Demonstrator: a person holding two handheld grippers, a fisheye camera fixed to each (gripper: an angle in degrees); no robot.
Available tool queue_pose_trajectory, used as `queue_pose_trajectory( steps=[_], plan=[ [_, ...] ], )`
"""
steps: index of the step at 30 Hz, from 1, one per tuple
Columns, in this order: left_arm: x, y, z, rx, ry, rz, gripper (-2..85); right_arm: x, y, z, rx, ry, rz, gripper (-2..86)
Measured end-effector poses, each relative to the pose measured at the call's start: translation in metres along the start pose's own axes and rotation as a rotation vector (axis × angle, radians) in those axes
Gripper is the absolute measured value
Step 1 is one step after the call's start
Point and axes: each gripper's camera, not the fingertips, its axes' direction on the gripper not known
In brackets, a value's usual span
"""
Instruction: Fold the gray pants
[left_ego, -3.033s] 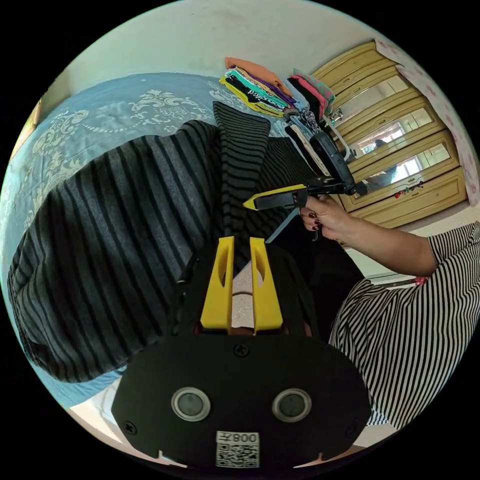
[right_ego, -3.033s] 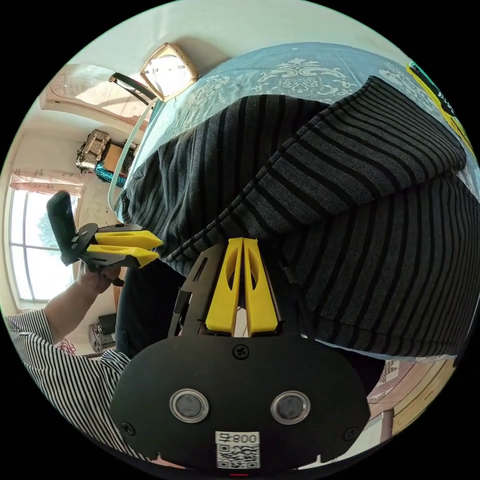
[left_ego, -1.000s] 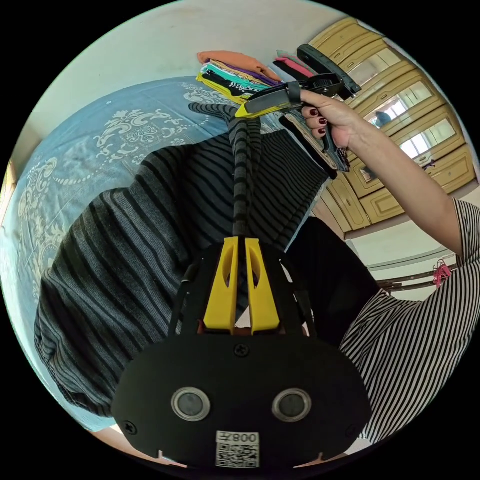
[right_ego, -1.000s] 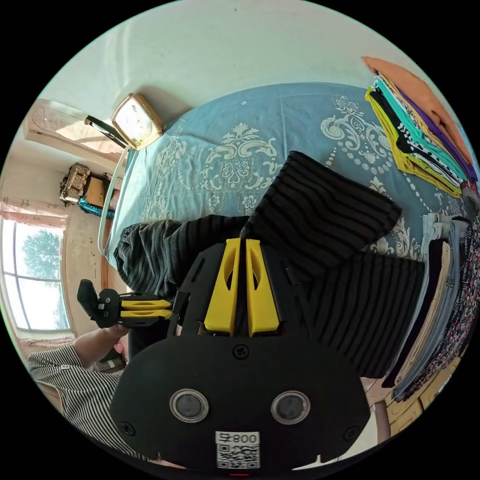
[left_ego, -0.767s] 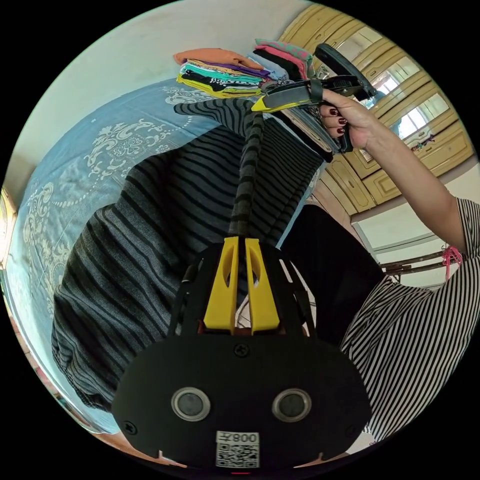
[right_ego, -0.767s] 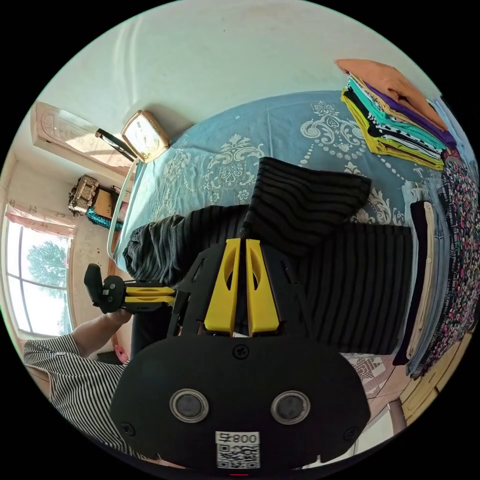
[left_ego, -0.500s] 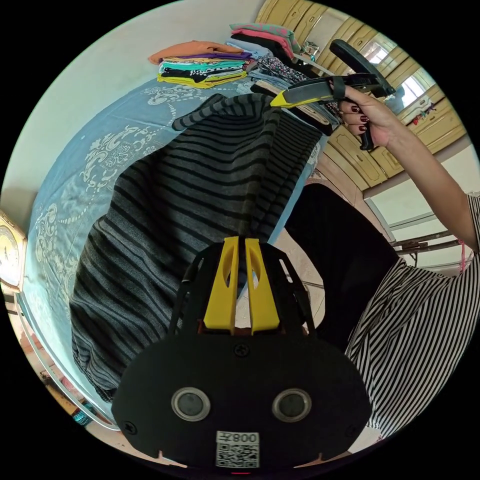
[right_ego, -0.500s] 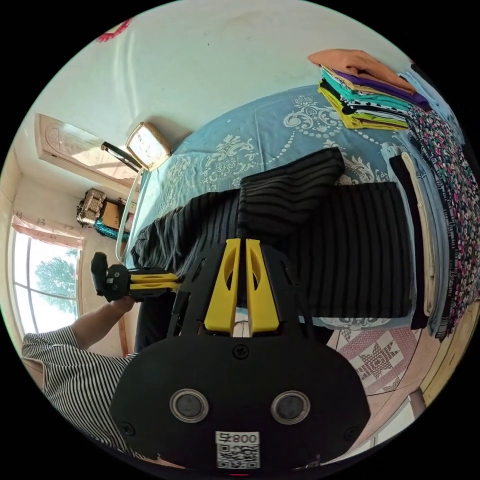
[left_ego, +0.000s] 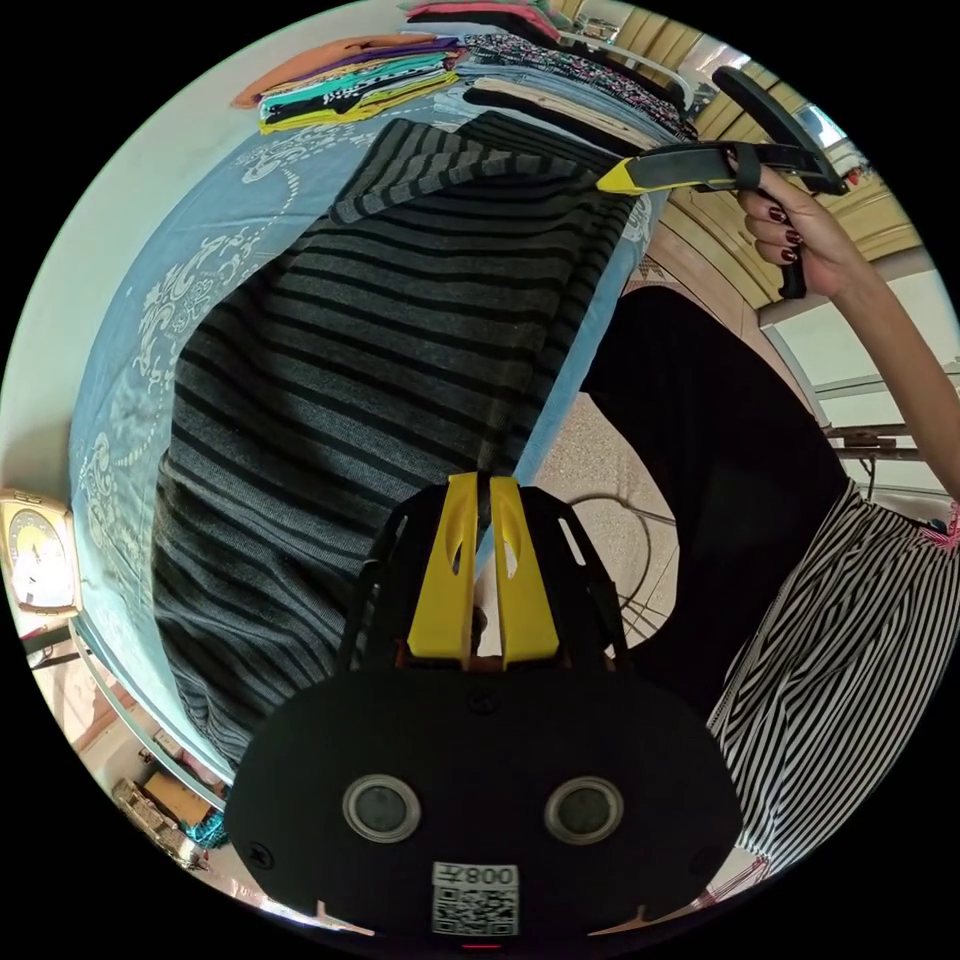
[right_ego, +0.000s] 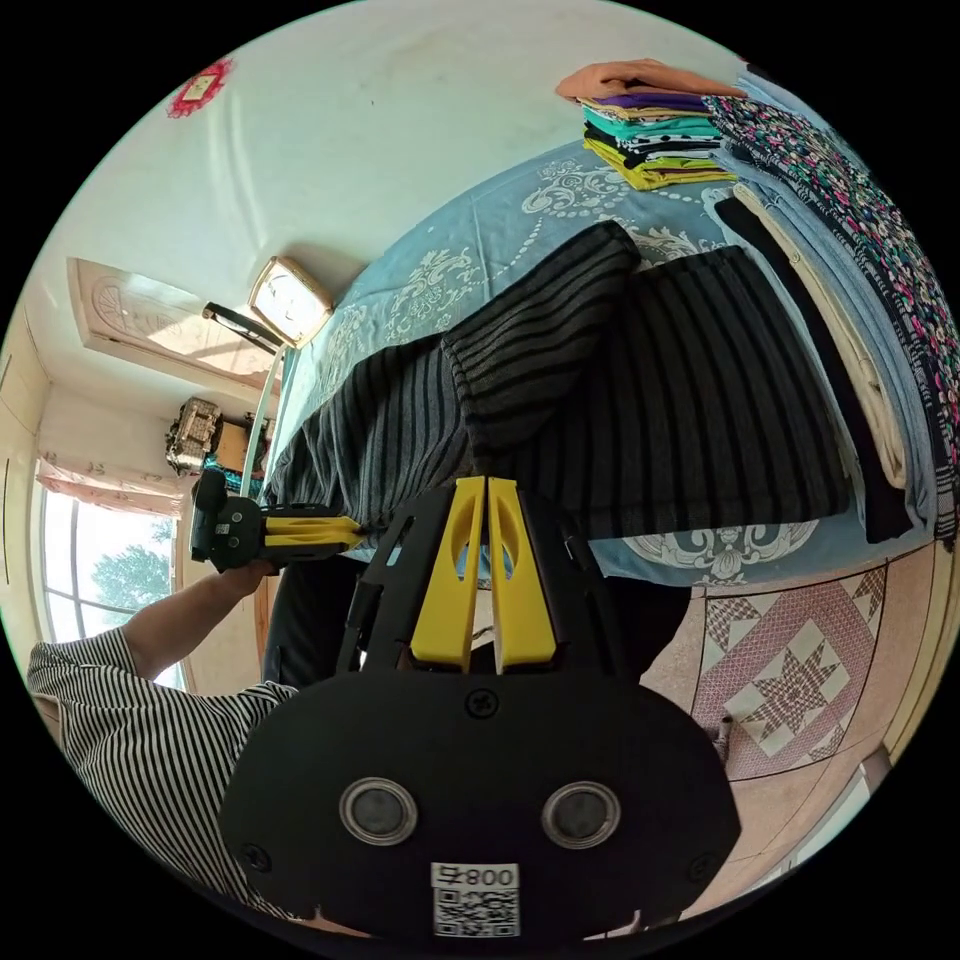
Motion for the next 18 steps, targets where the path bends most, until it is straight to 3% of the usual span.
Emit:
queue_pose_trajectory(
  steps=[7,14,18],
  plan=[
    [0.007,-0.016,0.011,-0.033,-0.005,-0.010,2.4,0.030,0.027,-0.003,0.060,0.008,0.027,1.5],
    [0.004,-0.025,0.014,-0.035,0.003,-0.026,2.3,0.015,0.034,0.027,0.026,0.112,-0.075,9.8],
    [0.002,-0.028,0.015,-0.031,-0.003,-0.023,2.3,0.022,0.033,0.039,0.033,0.150,-0.032,7.1]
  ],
)
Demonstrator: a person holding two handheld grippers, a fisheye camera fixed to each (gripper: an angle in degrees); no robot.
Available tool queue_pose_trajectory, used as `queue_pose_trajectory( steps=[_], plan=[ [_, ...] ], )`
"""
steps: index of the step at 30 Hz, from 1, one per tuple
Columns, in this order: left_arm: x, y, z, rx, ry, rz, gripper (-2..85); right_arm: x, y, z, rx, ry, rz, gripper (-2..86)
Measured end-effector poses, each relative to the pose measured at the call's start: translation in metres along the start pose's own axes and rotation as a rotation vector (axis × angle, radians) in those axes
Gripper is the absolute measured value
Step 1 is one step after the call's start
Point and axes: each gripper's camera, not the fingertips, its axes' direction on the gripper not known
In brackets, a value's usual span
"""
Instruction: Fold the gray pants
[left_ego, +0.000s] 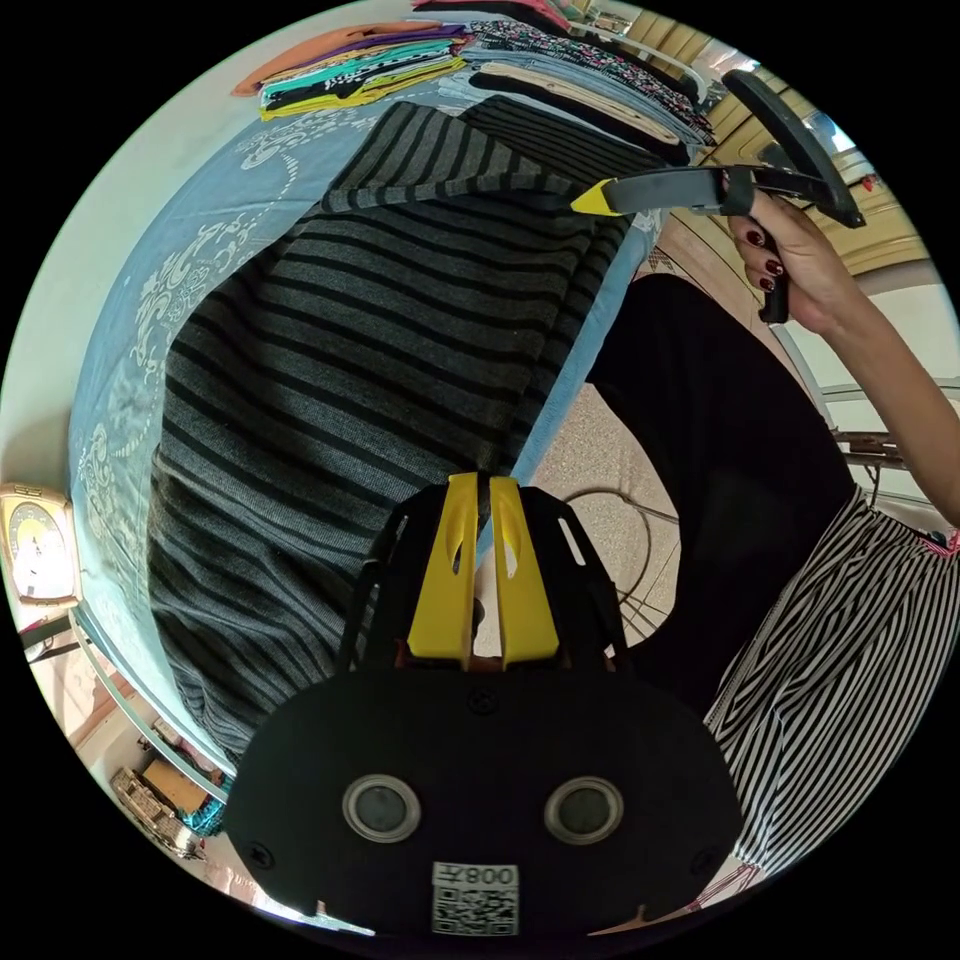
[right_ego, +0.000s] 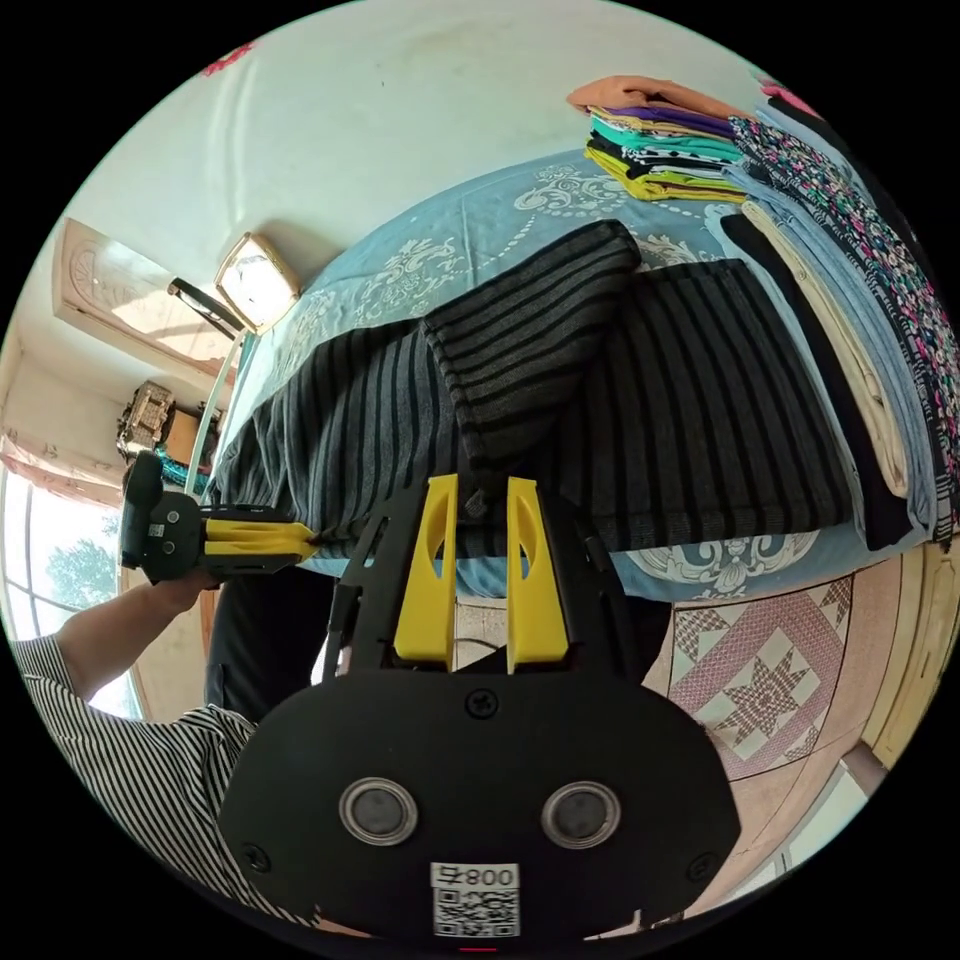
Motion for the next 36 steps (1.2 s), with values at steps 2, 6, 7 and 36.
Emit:
queue_pose_trajectory(
  steps=[2,6,7,36],
  plan=[
    [-0.003,-0.001,-0.001,0.006,-0.003,0.001,2.4,0.009,0.000,0.003,0.003,-0.041,0.030,4.6],
    [-0.009,0.000,-0.006,0.034,0.005,0.008,2.4,0.011,0.008,-0.007,0.030,-0.026,0.008,3.2],
    [-0.011,0.001,-0.007,0.048,0.015,0.006,2.4,0.014,0.013,-0.012,0.048,-0.045,0.009,2.9],
    [-0.169,-0.025,-0.001,0.341,0.629,-0.335,7.1,0.070,0.057,0.036,-0.043,-0.198,0.117,2.8]
  ],
)
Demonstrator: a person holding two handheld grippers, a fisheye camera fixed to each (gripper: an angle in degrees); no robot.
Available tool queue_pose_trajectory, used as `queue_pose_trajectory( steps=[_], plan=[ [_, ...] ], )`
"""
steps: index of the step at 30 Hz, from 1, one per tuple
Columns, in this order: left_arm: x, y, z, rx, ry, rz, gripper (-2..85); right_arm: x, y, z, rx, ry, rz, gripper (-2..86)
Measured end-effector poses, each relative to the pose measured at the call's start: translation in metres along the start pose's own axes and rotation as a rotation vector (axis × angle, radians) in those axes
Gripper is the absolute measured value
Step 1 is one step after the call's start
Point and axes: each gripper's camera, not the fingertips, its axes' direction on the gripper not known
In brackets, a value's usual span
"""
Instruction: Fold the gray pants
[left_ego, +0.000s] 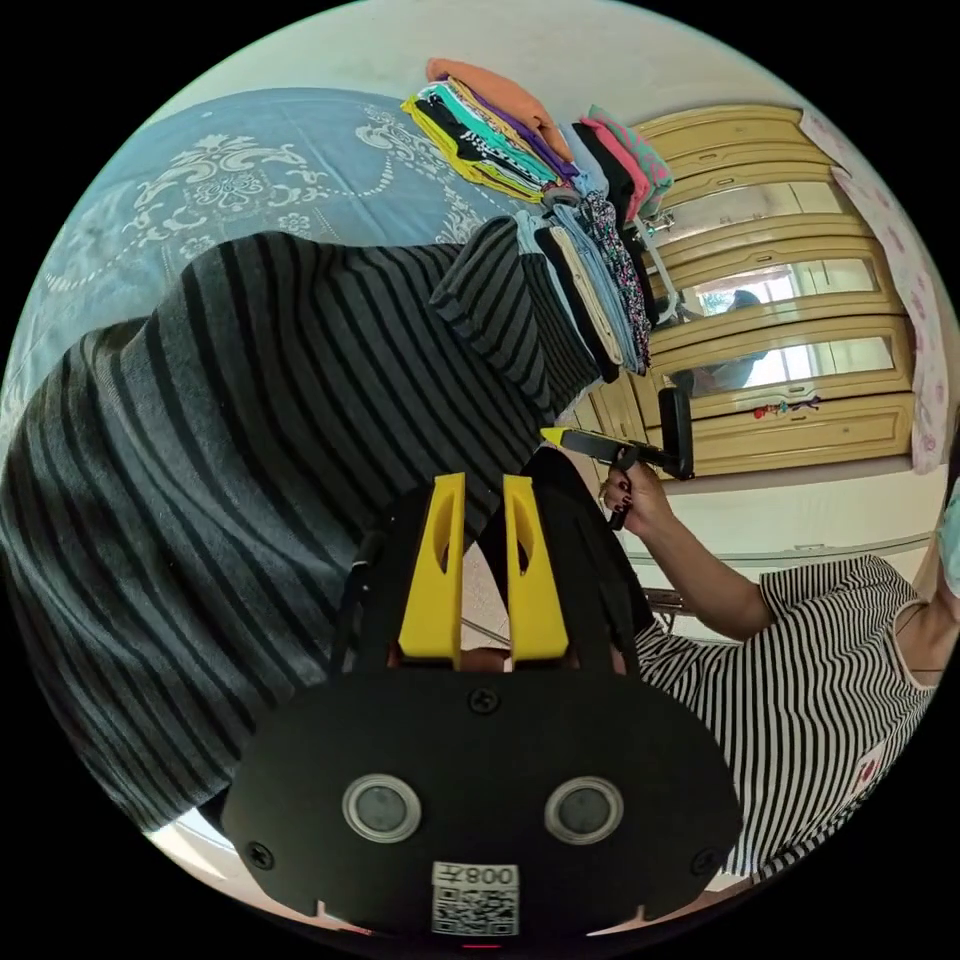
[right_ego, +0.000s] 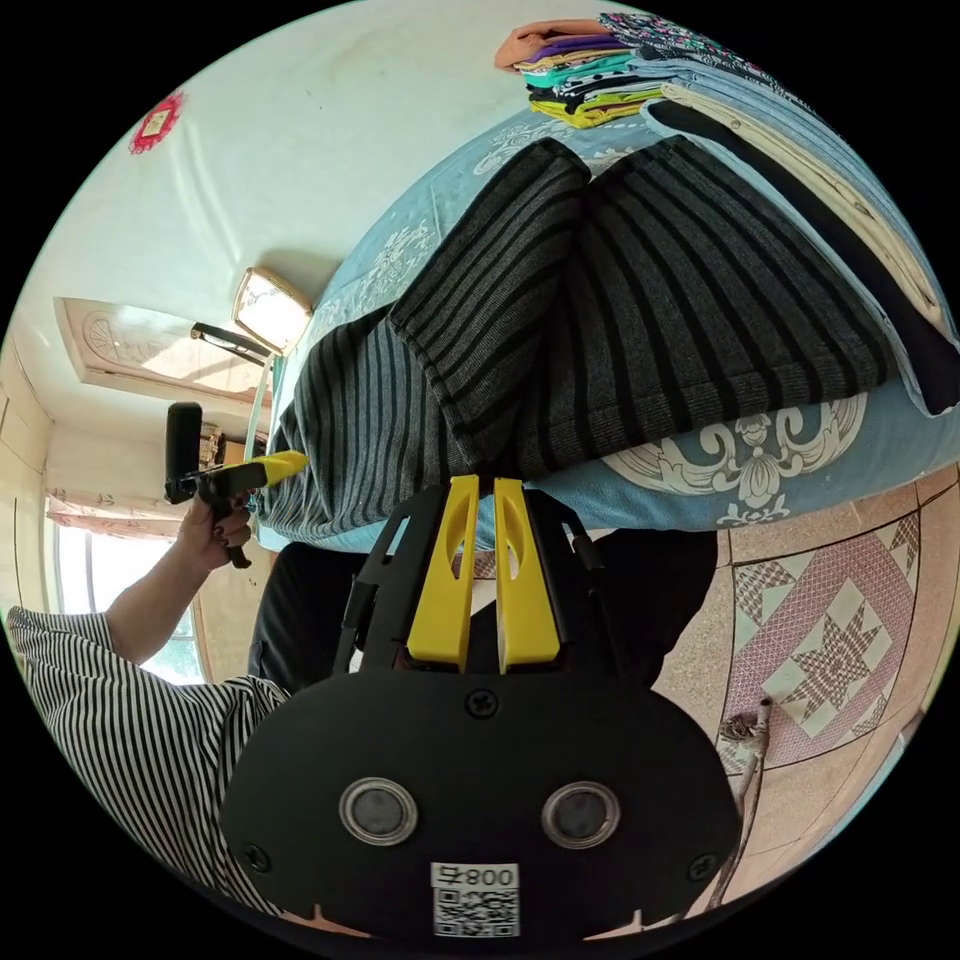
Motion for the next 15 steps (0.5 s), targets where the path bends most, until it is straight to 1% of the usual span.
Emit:
queue_pose_trajectory(
  steps=[3,7,10,15],
  plan=[
    [-0.006,-0.039,0.009,0.013,-0.013,-0.013,8.4,-0.004,0.002,0.001,-0.005,0.015,-0.008,2.8],
    [-0.024,-0.086,0.021,0.045,0.003,-0.113,8.9,-0.010,0.006,0.003,-0.012,0.032,-0.023,2.7],
    [-0.034,-0.107,0.028,0.037,-0.027,-0.149,7.5,-0.015,0.009,0.003,-0.015,0.042,-0.035,2.9],
    [-0.041,-0.123,0.030,0.063,0.004,-0.160,4.5,-0.026,0.017,-0.002,-0.006,0.059,-0.053,3.2]
  ],
)
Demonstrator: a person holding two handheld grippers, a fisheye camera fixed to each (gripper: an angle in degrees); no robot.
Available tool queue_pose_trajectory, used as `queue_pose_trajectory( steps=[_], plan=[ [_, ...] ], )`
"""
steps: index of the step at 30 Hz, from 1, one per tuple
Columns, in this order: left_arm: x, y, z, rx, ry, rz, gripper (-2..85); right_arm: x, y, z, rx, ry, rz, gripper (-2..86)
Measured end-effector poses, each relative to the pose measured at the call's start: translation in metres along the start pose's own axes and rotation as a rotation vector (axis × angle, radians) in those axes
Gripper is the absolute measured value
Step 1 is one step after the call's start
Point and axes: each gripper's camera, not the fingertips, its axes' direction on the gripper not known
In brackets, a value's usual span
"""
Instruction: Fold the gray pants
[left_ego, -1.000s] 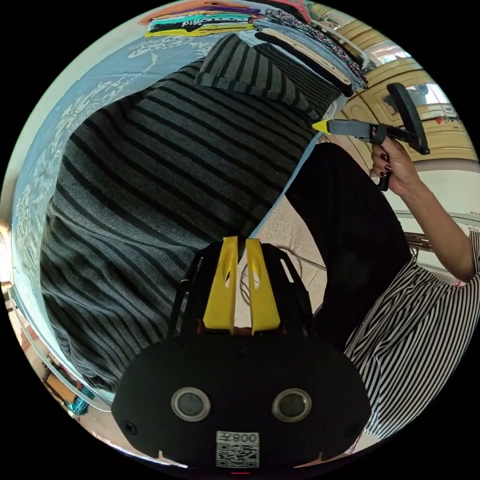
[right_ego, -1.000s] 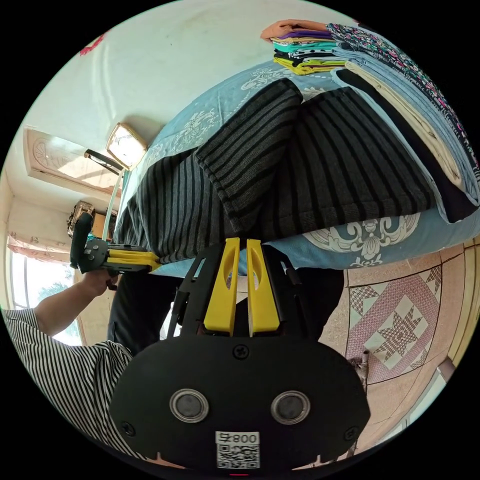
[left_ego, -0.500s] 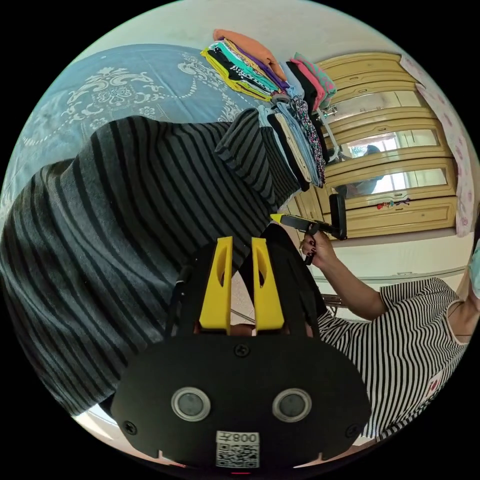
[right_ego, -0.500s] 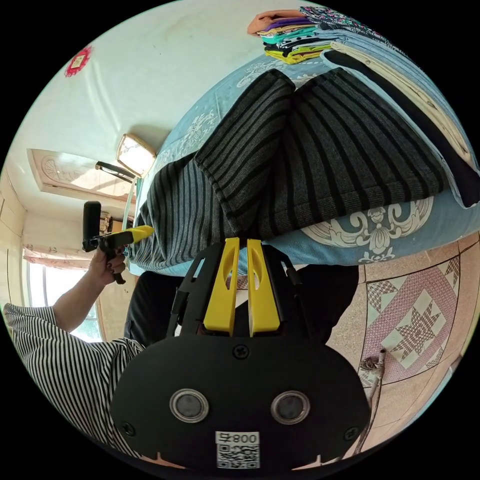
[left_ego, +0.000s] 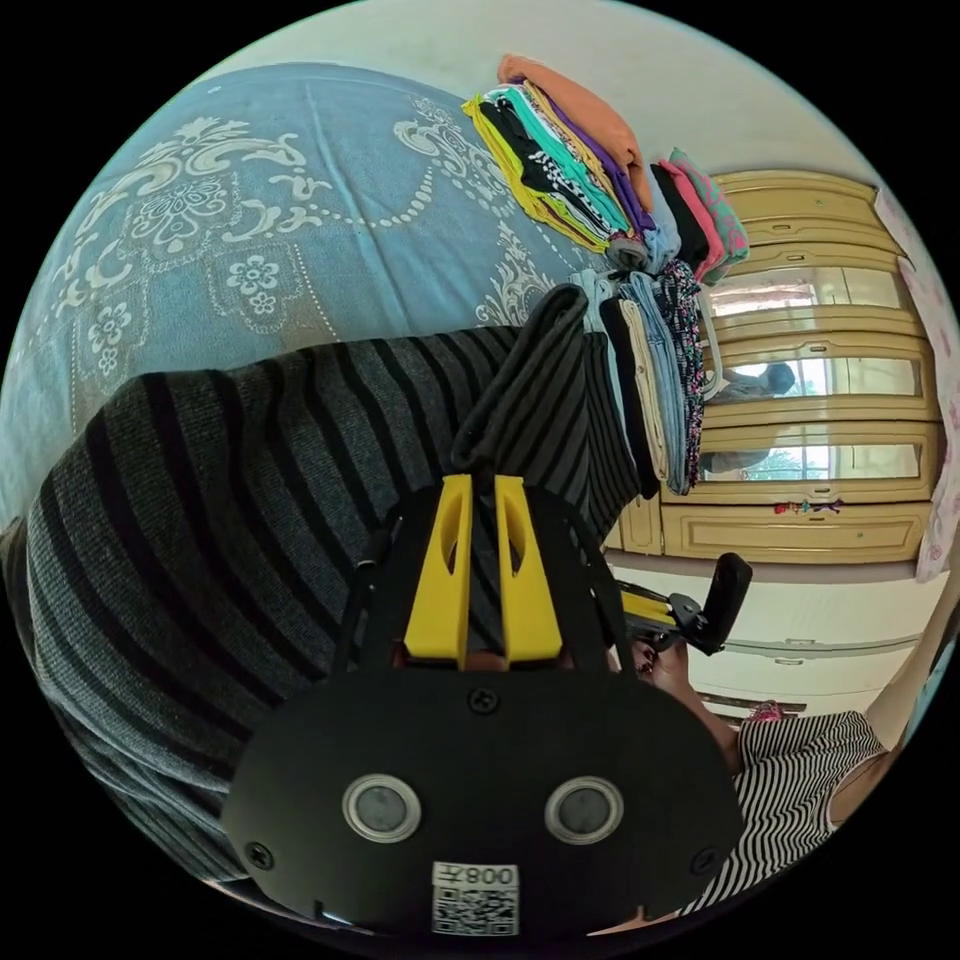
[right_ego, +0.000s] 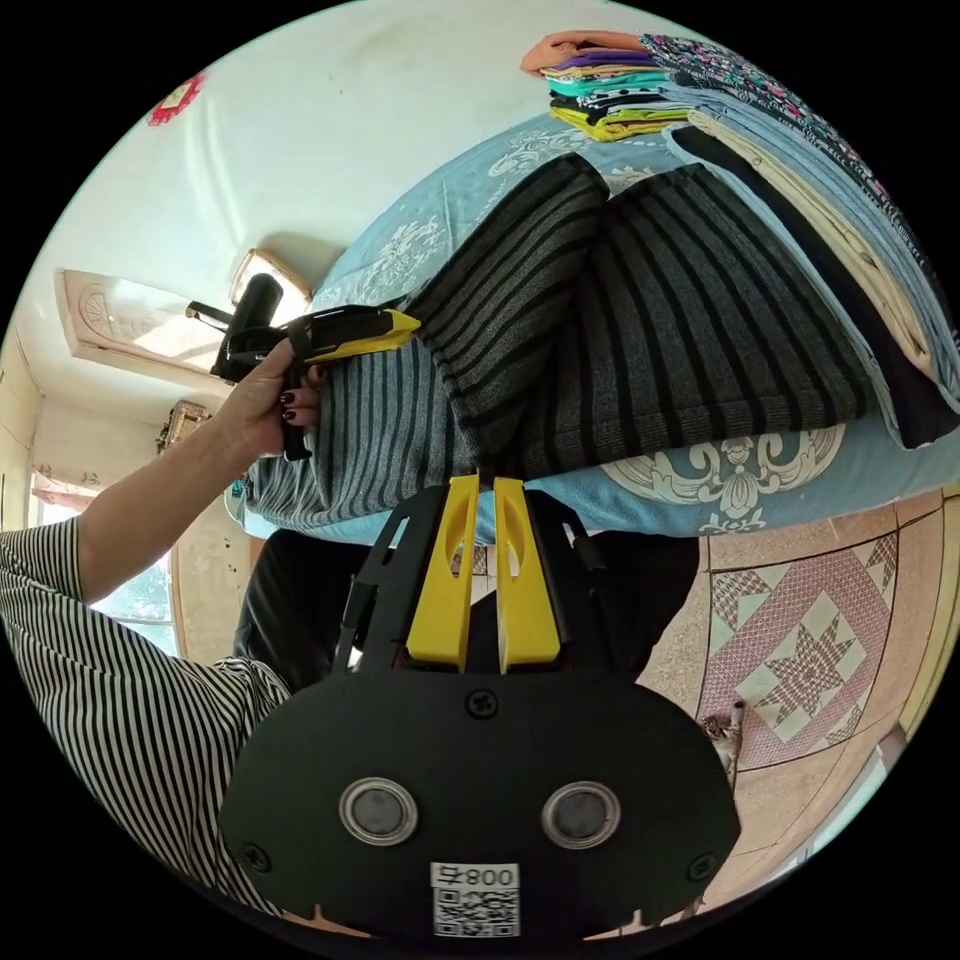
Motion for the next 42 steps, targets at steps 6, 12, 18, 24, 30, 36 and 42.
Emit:
queue_pose_trajectory(
  steps=[6,12,18,24,30,36,42],
  plan=[
    [0.011,-0.017,-0.005,0.045,0.059,0.060,3.2,-0.038,0.000,-0.015,0.096,0.145,-0.094,5.3],
    [0.036,-0.040,-0.002,0.054,0.153,0.131,2.9,-0.084,-0.027,-0.005,0.186,0.227,-0.256,9.3],
    [0.062,-0.069,0.013,0.020,0.190,0.192,3.3,-0.102,-0.036,-0.007,0.273,0.309,-0.258,9.0],
    [0.081,-0.102,0.030,-0.025,0.214,0.242,4.6,-0.098,-0.033,-0.012,0.278,0.336,-0.234,4.1],
    [0.093,-0.149,0.039,0.044,0.195,0.255,8.4,-0.092,-0.016,-0.031,0.321,0.317,-0.230,2.8],
    [0.107,-0.218,0.079,-0.009,0.131,0.190,11.9,-0.084,-0.003,-0.047,0.345,0.285,-0.228,2.5],
    [0.134,-0.273,0.136,-0.139,0.030,0.173,10.9,-0.076,0.004,-0.059,0.343,0.258,-0.230,2.4]
  ],
)
